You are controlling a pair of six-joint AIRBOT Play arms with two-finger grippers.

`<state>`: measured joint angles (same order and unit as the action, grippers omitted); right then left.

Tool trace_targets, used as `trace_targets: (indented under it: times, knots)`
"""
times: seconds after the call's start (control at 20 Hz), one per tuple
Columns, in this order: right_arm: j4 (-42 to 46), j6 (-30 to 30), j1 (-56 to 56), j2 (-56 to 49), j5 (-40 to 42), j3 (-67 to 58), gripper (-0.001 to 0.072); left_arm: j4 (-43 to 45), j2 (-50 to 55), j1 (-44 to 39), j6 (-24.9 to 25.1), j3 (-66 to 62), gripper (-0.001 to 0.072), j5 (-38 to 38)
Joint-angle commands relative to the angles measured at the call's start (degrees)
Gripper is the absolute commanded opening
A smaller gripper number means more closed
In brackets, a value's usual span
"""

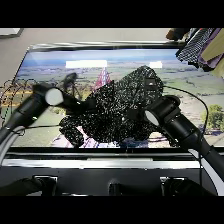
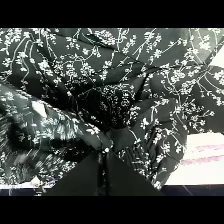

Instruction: Fold the clothes and pants, and hang the long-sleeved shirts on hangers.

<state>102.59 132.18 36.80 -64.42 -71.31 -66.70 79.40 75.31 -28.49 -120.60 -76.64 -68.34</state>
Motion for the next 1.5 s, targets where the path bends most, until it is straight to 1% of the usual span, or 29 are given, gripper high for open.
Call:
trace_targets:
  times: [0.0, 0.05, 0.15, 0.25, 0.3, 0.35, 0.4, 0.5, 0.55, 0.65, 0.7, 0.8, 0.9, 0.95, 1.1, 1.15, 1.25, 1.45]
  knots:
    - [-0.7, 0.5, 0.1, 0.0, 0.3, 0.2, 0.0033, -0.9, -4.3, 11.1, 10.9, -0.9, 0.0567, -6.5]
    - [-0.9, 0.4, 0.1, 0.0, 0.3, 0.2, 0.0033, 0.4, -6.2, 15.8, 14.9, -0.9, 0.0566, -8.9]
    - [-1.1, 0.3, 0.1, 0.0, 0.3, 0.2, 0.0033, 6.2, -8.8, 24.5, 23.6, -0.9, 0.0565, -14.1]
    - [-1.2, 0.2, 0.1, 0.0, 0.3, 0.2, 0.0033, 8.3, -9.6, 31.9, 29.4, -0.9, 0.0565, -22.4]
    - [-1.2, 0.2, 0.1, 0.0, 0.3, 0.2, 0.0033, 8.3, -9.4, 35.0, 32.4, -0.8, 0.0565, -24.9]
    - [-1.2, 0.2, 0.1, 0.0, 0.3, 0.2, 0.0033, 8.3, -9.2, 37.6, 34.2, -0.7, 0.0565, -24.9]
    - [-1.1, 0.2, 0.1, 0.0, 0.3, 0.2, 0.0033, 8.3, -9.1, 39.6, 34.1, -0.3, 0.0566, -23.9]
    - [-0.9, 0.1, 0.1, 0.0, 0.3, 0.2, 0.0033, 8.5, -9.1, 43.8, 34.1, 1.7, 0.0568, -18.4]
    - [-0.9, -0.1, 0.1, 0.0, 0.3, 0.2, 0.0033, 8.5, -9.2, 46.3, 34.1, 3.1, 0.0609, -15.0]
    - [-0.9, -1.1, 0.1, 0.0, 0.3, 0.2, 0.0033, 8.4, -9.1, 53.3, 34.1, 5.6, 0.0618, -8.5]
    - [-1.0, -1.6, 0.1, 0.0, 0.4, 0.2, 0.0033, 6.8, -9.1, 57.8, 35.9, 6.7, 0.0618, -5.6]
    - [-0.9, -2.8, 0.1, 0.0, 0.3, 0.2, 0.0034, -0.2, -8.7, 66.5, 42.6, 9.1, 0.0617, -0.5]
    - [-0.9, -2.8, 0.1, 0.0, 0.7, 0.2, 0.0034, -5.8, -7.2, 72.8, 49.5, 11.5, 0.0617, 2.0]
    - [-0.9, -2.8, 0.1, 0.0, 1.1, 0.2, 0.0033, -7.4, -6.3, 74.5, 52.2, 12.9, 0.0617, 3.0]
    - [-0.9, -2.8, 0.1, 0.0, 1.0, 0.2, 0.0034, -8.0, -3.0, 75.9, 58.2, 16.2, 0.0617, 6.1]
    - [-0.9, -2.8, 0.1, 0.0, 0.9, 0.2, 0.0034, -8.1, -1.9, 75.8, 59.4, 16.9, 0.0617, 7.2]
    - [-1.0, -2.8, 0.1, 0.0, 0.8, 0.2, 0.0034, -8.1, 0.4, 75.4, 59.8, 17.2, 0.0617, 9.2]
    - [-0.9, -2.8, 0.1, 0.0, 0.8, 0.2, 0.0034, -8.3, 4.0, 74.4, 62.8, 17.2, 0.0616, 9.5]
